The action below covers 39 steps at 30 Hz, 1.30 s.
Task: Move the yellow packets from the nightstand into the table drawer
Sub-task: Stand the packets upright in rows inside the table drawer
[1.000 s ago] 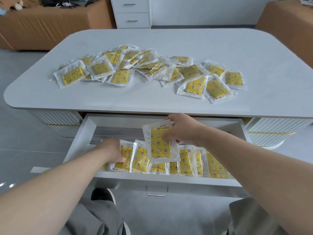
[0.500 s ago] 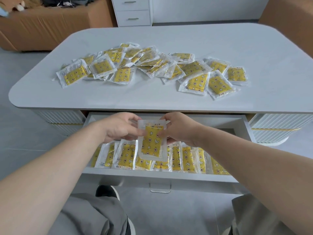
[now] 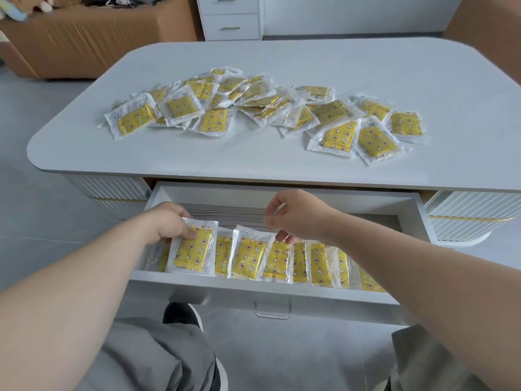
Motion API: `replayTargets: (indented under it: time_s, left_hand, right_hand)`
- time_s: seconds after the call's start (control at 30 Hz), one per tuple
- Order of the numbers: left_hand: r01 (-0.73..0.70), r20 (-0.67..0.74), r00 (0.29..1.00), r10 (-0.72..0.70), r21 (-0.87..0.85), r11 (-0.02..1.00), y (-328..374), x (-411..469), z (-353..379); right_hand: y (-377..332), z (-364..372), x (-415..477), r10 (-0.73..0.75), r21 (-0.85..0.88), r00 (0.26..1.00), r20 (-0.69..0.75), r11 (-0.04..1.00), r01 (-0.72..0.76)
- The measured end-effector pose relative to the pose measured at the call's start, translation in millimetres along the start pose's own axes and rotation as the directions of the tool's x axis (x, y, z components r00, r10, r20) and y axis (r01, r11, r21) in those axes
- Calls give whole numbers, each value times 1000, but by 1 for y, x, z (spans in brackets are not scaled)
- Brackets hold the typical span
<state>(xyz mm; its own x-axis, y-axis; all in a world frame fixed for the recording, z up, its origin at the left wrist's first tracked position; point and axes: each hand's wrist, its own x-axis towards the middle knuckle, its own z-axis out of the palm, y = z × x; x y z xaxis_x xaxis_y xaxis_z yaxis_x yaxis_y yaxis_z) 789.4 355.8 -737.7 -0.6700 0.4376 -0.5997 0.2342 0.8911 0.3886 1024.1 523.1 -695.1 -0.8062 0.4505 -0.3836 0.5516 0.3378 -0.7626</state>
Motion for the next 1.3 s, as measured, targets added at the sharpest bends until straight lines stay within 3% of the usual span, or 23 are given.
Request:
replayTargets:
  time_s: [0.1,0.2,0.4,0.53,0.6,0.7,0.8,0.9,0.97,1.07,1.17,1.23,1.3]
  left_hand:
    - [2,-86,996,2,47,999,-12,10,8]
    - [-27,-158,985,63,219,975,-15,7,14]
    - [-70,-114,982,152,530,845,-9,-5,19]
    - [-46,-54,992,110,668,743,20,-16,18]
    - [-79,1,994,108,692,717,50,-28,16]
    - [-202,72,977,200,614,763,99,-54,15]
    - [-368,62,917,395,517,773,137,-83,15]
    - [-498,-73,810,582,440,747,158,-94,21]
    - [-593,-148,707,691,408,694,169,-93,29]
    - [-681,-125,591,797,451,577,188,-91,47]
    - [-676,-100,554,827,525,517,200,-83,65]
    - [-645,-144,562,814,539,541,204,-77,70]
    - [-626,-183,575,798,530,572,208,-76,70]
  right_hand:
    - [2,0,0,-13,-50,1000,12,999,14]
    - [4,-1,0,-44,-151,999,19,987,46]
    - [5,-5,0,-72,-222,997,-3,973,69]
    - [4,-8,0,-107,-259,994,-8,960,101]
    - [1,-14,-1,-135,-276,990,-36,954,120]
    - [-4,-30,-1,-157,-272,977,-146,956,113]
    - [-8,-51,1,-115,-208,949,-295,977,54]
    - [-2,-76,6,-60,-222,868,-494,973,-58]
    - [7,-93,10,-9,-213,793,-609,965,-152]
    - [22,-108,14,-45,-343,730,-682,901,-265]
    - [29,-112,10,-40,-524,838,-544,796,-302]
    - [29,-108,7,23,-584,910,-413,761,-285]
    - [28,-101,1,38,-629,931,-363,727,-275]
